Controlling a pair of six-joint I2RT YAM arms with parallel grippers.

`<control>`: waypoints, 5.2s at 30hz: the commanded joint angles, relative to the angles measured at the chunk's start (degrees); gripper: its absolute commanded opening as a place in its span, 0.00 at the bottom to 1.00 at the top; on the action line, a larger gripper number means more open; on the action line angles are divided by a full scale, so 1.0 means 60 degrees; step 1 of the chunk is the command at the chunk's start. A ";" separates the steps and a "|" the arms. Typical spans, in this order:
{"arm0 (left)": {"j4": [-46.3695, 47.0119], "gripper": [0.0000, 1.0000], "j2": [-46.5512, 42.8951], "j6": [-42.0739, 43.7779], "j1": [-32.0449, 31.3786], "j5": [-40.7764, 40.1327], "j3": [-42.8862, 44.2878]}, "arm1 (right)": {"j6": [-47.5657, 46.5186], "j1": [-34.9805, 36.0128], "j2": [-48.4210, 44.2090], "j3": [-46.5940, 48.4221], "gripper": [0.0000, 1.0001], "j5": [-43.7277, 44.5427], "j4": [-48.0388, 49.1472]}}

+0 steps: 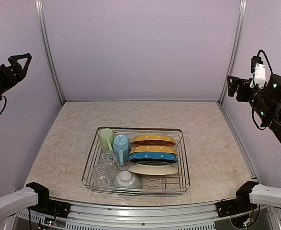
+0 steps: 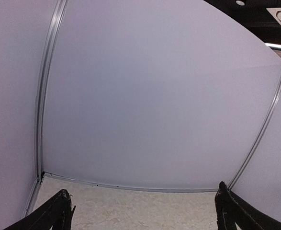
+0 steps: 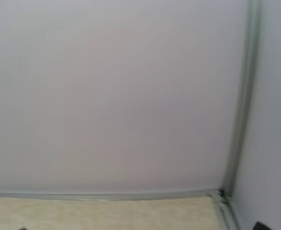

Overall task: Unload the mixed dishes from the dish rack
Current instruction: Grab the plate from the dish rack.

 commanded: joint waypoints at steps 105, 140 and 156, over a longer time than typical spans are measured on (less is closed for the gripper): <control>0.0241 0.99 0.5771 -0.1006 -0.0328 0.5931 -0.1093 | -0.5391 0.3742 0.8243 0.3081 0.46 -0.3952 -0.4316; 0.0197 0.99 0.5764 -0.0934 -0.0329 0.5645 -0.1126 | -0.6191 0.4937 0.8424 0.2785 0.01 -0.1015 -0.3284; -0.0079 0.99 0.6090 -0.0946 -0.0320 0.5192 -0.0980 | -0.6241 0.5088 0.7404 0.3260 0.00 -0.0559 -0.3265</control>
